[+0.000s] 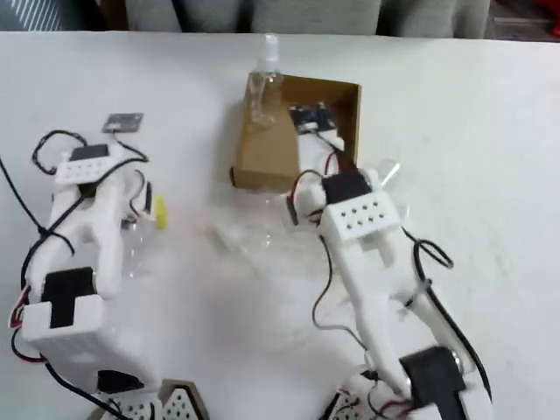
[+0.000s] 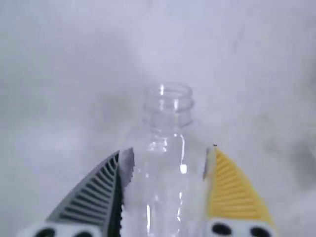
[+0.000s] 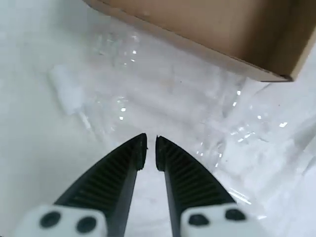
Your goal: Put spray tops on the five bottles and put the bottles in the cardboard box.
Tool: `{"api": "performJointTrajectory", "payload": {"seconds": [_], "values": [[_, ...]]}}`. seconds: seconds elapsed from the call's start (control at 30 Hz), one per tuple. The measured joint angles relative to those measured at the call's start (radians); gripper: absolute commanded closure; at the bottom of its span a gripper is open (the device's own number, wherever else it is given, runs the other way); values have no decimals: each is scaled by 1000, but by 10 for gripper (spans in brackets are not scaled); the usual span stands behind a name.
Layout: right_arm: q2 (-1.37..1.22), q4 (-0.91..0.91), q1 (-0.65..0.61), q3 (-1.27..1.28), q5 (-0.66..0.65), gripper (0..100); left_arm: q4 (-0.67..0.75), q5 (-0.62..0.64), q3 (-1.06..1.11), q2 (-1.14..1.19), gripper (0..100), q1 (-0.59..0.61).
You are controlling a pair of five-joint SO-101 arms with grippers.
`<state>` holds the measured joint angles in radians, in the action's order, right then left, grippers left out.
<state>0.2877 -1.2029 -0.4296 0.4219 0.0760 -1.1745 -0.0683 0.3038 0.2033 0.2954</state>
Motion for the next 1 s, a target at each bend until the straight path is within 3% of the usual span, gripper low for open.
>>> {"api": "performJointTrajectory", "payload": {"seconds": [0.1,0.37,0.7,1.0], "values": [[61,8,-72,51,0,979,11,8,0,0,976,0],[32,239,-290,186,0,889,14,12,0,0,976,0],[-241,307,-347,103,0,885,29,12,0,0,976,0],[-379,307,-347,-17,-91,885,43,12,0,0,976,0]]}}
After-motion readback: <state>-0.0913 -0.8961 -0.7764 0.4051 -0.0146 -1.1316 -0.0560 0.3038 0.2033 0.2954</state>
